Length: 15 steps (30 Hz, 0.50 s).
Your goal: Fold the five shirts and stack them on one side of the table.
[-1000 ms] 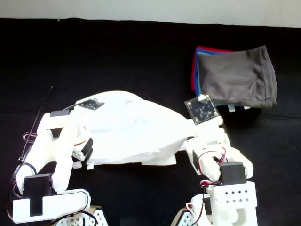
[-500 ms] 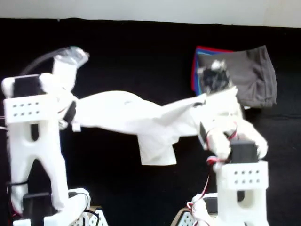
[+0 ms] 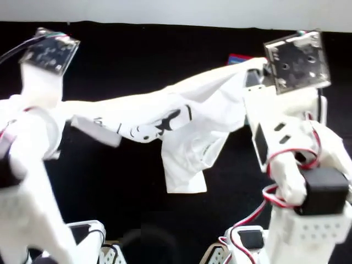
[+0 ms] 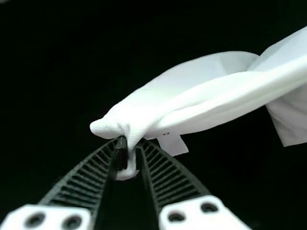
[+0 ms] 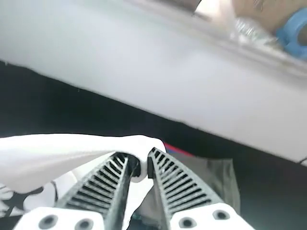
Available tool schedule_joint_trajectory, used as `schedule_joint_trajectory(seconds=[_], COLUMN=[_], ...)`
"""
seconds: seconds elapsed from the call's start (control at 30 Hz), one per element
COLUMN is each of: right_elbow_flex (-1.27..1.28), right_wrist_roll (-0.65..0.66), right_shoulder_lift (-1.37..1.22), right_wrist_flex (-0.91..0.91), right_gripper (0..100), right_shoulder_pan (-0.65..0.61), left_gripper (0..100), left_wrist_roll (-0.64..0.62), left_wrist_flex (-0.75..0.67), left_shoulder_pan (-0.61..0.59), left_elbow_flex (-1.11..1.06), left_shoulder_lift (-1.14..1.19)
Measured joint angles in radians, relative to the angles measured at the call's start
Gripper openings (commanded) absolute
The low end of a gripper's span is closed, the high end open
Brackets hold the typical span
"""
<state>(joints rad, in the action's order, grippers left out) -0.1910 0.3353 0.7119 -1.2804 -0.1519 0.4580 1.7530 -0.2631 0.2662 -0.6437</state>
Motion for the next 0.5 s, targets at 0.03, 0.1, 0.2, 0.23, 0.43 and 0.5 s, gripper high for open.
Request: schedule_joint_trajectory(seconds=[0.03, 0.1, 0.2, 0.23, 0.43, 0.5], right_elbow_flex=[-0.028, -0.087, -0.166, -0.189, -0.267, -0.273], right_wrist_roll=[0.000, 0.000, 0.021, 0.041, 0.153, 0.184], right_shoulder_lift=[0.000, 0.000, -0.005, -0.006, -0.006, -0.006], right_wrist_flex=[0.000, 0.000, 0.000, 0.000, 0.058, 0.100], right_gripper=[0.5, 0.5, 0.5, 0.5, 0.5, 0.5], right_shoulder_pan=[0.000, 0.000, 0.000, 0.000, 0.000, 0.000], left_gripper=[1, 1, 1, 1, 1, 1], left_wrist_roll=[0.000, 0.000, 0.000, 0.000, 0.000, 0.000], left_wrist_flex=[0.000, 0.002, 0.002, 0.002, 0.002, 0.002], left_shoulder_pan=[0.000, 0.000, 0.000, 0.000, 0.000, 0.000], left_elbow_flex=[0.021, 0.061, 0.124, 0.144, 0.195, 0.195], left_shoulder_lift=[-0.020, -0.051, -0.066, -0.066, -0.072, -0.072])
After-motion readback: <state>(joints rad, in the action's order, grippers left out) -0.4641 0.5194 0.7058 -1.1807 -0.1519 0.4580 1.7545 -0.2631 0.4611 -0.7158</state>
